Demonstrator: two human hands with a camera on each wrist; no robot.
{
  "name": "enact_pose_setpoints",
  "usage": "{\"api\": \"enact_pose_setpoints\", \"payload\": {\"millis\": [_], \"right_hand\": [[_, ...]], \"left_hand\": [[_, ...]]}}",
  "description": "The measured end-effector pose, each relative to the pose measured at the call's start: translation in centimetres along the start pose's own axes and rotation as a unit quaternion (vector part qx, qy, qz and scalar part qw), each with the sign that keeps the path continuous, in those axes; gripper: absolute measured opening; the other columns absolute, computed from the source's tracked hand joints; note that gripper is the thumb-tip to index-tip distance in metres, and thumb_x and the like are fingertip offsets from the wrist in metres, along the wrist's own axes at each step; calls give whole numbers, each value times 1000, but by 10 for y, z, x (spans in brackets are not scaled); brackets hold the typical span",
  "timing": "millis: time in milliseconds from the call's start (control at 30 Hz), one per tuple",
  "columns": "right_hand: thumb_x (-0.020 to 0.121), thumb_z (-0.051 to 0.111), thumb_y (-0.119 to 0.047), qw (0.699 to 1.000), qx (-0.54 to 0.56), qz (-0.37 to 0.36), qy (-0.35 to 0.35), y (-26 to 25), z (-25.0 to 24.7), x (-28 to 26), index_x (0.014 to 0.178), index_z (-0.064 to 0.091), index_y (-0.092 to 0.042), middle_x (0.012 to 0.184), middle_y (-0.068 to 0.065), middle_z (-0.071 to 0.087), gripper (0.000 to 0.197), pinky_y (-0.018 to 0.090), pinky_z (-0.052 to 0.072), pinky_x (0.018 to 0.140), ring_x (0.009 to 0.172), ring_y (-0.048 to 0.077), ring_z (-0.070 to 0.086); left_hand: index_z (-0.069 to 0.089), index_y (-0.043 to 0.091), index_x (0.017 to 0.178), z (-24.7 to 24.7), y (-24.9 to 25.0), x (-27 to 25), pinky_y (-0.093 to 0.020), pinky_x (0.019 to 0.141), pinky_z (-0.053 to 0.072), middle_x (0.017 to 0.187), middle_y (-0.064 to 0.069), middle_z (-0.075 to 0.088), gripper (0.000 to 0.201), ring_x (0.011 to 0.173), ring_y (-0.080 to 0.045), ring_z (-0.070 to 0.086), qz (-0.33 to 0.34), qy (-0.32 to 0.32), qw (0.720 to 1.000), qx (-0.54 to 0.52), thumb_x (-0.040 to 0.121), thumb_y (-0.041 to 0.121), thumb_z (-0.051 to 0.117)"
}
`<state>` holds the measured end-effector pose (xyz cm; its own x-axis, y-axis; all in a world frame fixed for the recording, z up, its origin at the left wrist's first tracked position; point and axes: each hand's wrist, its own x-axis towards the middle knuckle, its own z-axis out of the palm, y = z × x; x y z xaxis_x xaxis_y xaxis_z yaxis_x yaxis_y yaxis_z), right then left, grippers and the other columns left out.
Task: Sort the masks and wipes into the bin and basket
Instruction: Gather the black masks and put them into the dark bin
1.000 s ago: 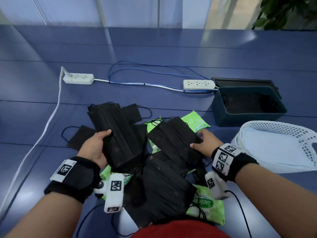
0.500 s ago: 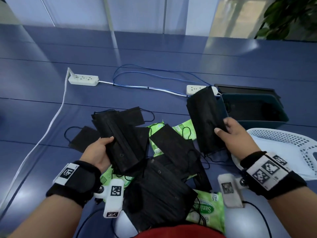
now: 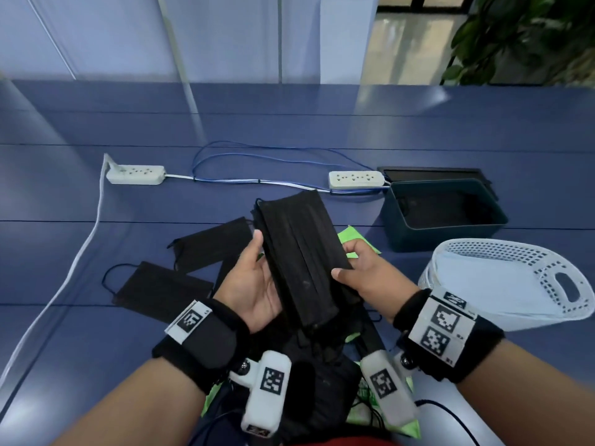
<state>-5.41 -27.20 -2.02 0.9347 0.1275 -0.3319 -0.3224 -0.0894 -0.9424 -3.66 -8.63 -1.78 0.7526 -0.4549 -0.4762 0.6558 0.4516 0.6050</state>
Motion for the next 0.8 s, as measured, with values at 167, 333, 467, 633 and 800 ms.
{"api": "enact_pose_setpoints", "payload": {"millis": [167, 333, 467, 633, 800], "right_hand": [[87, 59, 0, 995, -95, -27, -12, 13, 1, 5, 110, 40, -23, 112, 8, 57, 38, 30, 51, 82, 92, 13, 59], [88, 57, -6, 972, -214, -89, -40, 15, -3, 10, 131, 33, -24, 121, -4, 55, 53, 24, 45, 96, 111, 9, 54], [88, 54, -22, 953, -293, -73, -40, 24, -5, 9, 124, 38, -22, 117, 1, 60, 39, 40, 46, 97, 109, 17, 57], [88, 60, -22, 947, -304, -102, -4, 18, -12, 4, 141, 23, -34, 137, -8, 46, 65, 24, 36, 105, 128, 10, 45], [81, 64, -25, 807, -508, -301, -9, -17, -7, -12, 146, 15, -41, 157, -7, 19, 83, 34, 2, 117, 146, 16, 12]], "left_hand": [[60, 11, 121, -6, -6, 3, -32, 79, 58, 112, -11, 70, 36, 98, -22, 69, 58, 9, 991, 117, 89, 26, 51], [62, 13, 115, -11, -16, 8, -24, 78, 54, 104, -7, 72, 27, 94, -16, 69, 87, 51, 943, 318, 91, 2, 56], [63, 21, 104, -12, -26, 7, -12, 70, 52, 93, 3, 71, 25, 82, -3, 68, 94, 43, 904, 415, 86, 4, 65], [58, 27, 98, -21, -31, 13, -5, 66, 45, 86, 11, 65, 15, 78, 4, 59, 47, 39, 834, 549, 88, 17, 64], [56, 32, 83, -21, -42, 21, -22, 75, 48, 77, 9, 63, 22, 76, -8, 60, 5, 32, 817, 575, 92, 13, 56]]}}
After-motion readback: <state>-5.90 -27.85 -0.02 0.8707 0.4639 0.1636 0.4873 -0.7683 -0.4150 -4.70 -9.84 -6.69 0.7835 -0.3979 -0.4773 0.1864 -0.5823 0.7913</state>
